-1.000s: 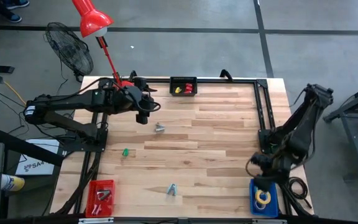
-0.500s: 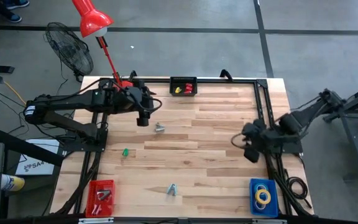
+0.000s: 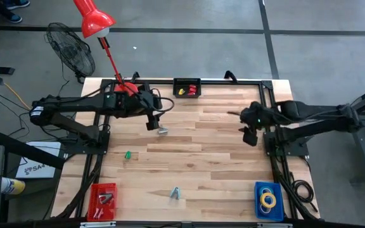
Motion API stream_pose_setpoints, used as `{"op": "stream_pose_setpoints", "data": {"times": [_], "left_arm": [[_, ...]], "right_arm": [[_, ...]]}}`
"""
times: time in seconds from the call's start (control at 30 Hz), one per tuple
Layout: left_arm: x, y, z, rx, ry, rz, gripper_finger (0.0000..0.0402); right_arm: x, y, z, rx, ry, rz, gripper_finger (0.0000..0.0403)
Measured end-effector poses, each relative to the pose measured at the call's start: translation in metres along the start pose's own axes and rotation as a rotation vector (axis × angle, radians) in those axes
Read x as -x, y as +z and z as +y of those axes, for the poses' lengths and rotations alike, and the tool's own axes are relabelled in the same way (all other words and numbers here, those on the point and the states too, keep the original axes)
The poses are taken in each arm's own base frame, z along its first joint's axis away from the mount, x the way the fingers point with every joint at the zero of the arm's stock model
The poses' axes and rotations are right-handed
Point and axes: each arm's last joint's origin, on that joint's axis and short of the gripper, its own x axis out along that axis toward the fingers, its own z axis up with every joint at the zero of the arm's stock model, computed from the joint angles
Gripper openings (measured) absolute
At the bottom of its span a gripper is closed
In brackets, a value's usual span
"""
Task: Pick and place Stapler, Stapler remover, tape
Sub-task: Put the green stapler into the black basket
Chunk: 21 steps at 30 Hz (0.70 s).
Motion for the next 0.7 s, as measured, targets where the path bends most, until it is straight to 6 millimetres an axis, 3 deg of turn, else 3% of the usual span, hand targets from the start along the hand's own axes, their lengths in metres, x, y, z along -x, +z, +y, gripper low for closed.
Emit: {"op": "stream_pose_setpoints", "data": {"times": [0.2, 0.7], "left_arm": [[-0.003, -0.007, -0.002, 0.113, -0.003, 0.081, 0.0289], [0.016, -0.06, -0.003, 0.512, 0.092, 0.641, 0.0289]], "right_arm": [[-0.002, 0.012, -0.021, 0.028, 0.012, -0.065, 0.0173], [0.001, 0.022, -0.067, 0.056, 0.008, -0.167, 0.0174]]}}
